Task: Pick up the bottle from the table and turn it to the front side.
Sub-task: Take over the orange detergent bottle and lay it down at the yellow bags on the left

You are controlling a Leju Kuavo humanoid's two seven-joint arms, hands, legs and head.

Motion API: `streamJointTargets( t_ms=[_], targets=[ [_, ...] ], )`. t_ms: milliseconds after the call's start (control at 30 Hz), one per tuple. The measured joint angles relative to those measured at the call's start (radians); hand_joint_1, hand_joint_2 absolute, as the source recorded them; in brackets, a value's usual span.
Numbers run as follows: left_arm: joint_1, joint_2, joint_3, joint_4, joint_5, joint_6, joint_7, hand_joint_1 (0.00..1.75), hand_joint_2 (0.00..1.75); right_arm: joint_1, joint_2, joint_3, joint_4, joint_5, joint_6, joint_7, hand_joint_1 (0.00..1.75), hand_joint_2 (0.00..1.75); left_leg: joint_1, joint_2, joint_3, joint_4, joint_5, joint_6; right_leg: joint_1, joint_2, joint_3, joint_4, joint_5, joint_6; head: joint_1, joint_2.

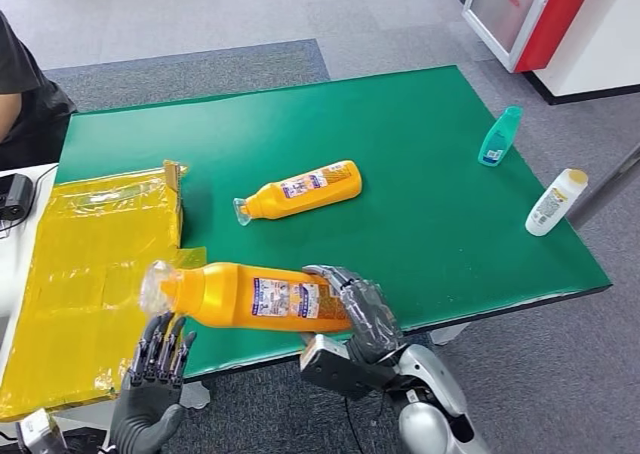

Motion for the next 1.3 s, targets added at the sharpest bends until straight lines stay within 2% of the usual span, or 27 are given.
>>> streamJointTargets(
  t_ms=[167, 633, 1300],
  targets=[
    [-0.002, 0.006, -0.011, -0.051, 0.018, 0.035, 0.023, 0.0, 1.75, 0.029, 0.001, 0.028, 0.036, -0.041, -0.028, -0.054, 1.75, 1.75, 0.0, 0.0, 0.0, 0.0, 0.0, 0.0, 0.0, 0.0, 0.0, 0.0, 0.0, 0.0, 0.0, 0.0],
    [0.005, 0.015, 0.01, -0.101, -0.034, 0.045, 0.034, 0.0, 1.75, 0.077, -0.009, 0.11, 0.052, -0.097, -0.032, -0.081, 1.75, 1.75, 0.0, 0.0, 0.0, 0.0, 0.0, 0.0, 0.0, 0.0, 0.0, 0.0, 0.0, 0.0, 0.0, 0.0],
    [0.013, 0.094, -0.079, -0.098, -0.09, 0.066, 0.022, 0.0, 1.75, 0.044, -0.029, 0.193, 0.066, -0.1, -0.025, -0.095, 1.75, 1.75, 0.0, 0.0, 0.0, 0.0, 0.0, 0.0, 0.0, 0.0, 0.0, 0.0, 0.0, 0.0, 0.0, 0.0]
  ],
)
